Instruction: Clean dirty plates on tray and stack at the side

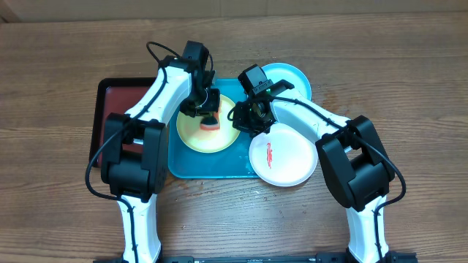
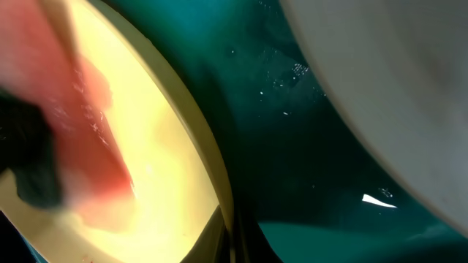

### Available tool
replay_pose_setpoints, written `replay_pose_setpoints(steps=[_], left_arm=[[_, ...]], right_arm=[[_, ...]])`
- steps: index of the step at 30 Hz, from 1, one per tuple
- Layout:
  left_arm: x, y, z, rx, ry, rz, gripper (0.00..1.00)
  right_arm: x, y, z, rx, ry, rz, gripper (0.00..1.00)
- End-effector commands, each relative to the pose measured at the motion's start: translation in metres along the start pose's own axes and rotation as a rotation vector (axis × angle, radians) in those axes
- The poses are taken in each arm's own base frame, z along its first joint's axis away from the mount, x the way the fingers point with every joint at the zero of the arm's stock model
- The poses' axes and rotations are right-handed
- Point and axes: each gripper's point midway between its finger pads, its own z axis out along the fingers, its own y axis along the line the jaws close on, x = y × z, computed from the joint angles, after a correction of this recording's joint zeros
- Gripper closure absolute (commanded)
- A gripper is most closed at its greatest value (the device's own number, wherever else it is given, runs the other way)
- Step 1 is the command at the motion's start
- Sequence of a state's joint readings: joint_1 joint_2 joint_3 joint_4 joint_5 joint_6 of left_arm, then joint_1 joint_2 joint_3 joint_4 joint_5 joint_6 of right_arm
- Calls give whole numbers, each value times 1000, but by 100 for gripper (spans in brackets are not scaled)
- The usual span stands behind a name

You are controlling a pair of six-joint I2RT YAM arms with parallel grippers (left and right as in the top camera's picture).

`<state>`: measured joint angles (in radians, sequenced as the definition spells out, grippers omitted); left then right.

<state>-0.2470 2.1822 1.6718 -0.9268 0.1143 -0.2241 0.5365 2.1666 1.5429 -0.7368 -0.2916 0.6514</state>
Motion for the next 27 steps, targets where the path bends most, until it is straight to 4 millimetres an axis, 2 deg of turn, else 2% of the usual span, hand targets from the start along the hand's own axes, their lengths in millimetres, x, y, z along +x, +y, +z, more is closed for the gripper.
replay_pose_setpoints(steps=[1, 3, 5, 7, 9, 12, 15, 16, 17, 19, 22, 24, 27], left_arm=[[-10, 64, -15, -366, -121, -242, 96], [-3, 78, -21, -451, -121, -291, 96], [7, 78, -21, -453, -79, -289, 96], [20, 70, -18, -418, -10, -269, 96], [33, 55, -14, -344, 66, -212, 96], [51, 17, -8, -136, 185, -58, 96], [65, -28, -10, 123, 251, 110, 96], [67, -37, -11, 173, 255, 139, 96], [67, -45, -12, 217, 252, 165, 96], [57, -50, -10, 221, 209, 184, 96], [38, -48, -5, 188, 128, 183, 96], [22, -38, -2, 121, 66, 157, 96], [-5, -9, -1, -48, -44, 57, 96]], right_arm=[[-2, -11, 8, 30, 3, 15, 96], [-2, -12, 8, 32, 2, 8, 96], [-3, -12, 8, 32, 2, 8, 96], [-3, -11, 8, 29, -1, 7, 96], [-4, -10, 8, 28, -3, 6, 96], [-4, -11, 8, 28, -2, 6, 96], [-4, -10, 8, 28, -3, 6, 96], [-4, -11, 8, 28, -2, 6, 96], [-3, -11, 8, 29, -2, 7, 96], [-3, -11, 8, 30, 1, 7, 96], [-2, -12, 8, 33, 4, 8, 96], [-2, -12, 8, 34, 5, 9, 96], [-1, -13, 8, 37, 7, 10, 96]])
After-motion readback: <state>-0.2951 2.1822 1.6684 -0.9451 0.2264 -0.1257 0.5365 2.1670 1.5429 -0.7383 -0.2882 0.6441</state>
